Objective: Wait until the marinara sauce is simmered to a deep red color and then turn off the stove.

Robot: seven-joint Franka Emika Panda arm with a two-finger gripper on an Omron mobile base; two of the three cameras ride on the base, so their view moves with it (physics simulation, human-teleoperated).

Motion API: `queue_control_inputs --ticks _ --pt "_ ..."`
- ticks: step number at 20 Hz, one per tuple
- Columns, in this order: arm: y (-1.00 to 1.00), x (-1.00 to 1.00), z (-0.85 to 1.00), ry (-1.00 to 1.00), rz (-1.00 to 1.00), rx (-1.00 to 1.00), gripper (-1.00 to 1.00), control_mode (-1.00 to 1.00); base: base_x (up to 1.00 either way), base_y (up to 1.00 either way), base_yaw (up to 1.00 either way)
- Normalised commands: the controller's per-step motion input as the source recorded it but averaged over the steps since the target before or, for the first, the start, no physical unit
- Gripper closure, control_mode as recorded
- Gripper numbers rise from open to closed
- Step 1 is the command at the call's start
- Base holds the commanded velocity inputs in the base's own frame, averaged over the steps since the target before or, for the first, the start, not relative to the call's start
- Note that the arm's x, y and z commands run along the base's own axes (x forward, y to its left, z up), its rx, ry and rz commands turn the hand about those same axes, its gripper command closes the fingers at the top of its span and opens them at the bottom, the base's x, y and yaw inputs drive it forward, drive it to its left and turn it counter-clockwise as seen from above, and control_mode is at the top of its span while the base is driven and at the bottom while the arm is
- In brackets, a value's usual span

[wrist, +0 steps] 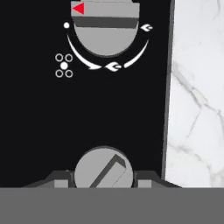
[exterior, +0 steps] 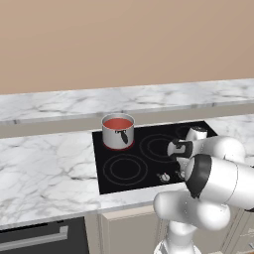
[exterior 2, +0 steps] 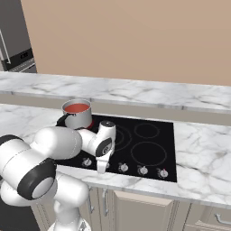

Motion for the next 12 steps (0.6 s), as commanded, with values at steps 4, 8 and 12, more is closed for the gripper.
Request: queue_control_inputs --ticks 4,8,12 --pt "0.00 0.00 0.00 0.05 -0.25 0.00 1.00 -1.00 0.00 0.00 0.00" --pt "0.00 -0.01 0.00 0.05 -0.25 0.00 1.00 -1.00 0.00 0.00 0.00" --pt "0.00 0.00 0.00 0.06 -0.25 0.00 1.00 -1.00 0.00 0.00 0.00"
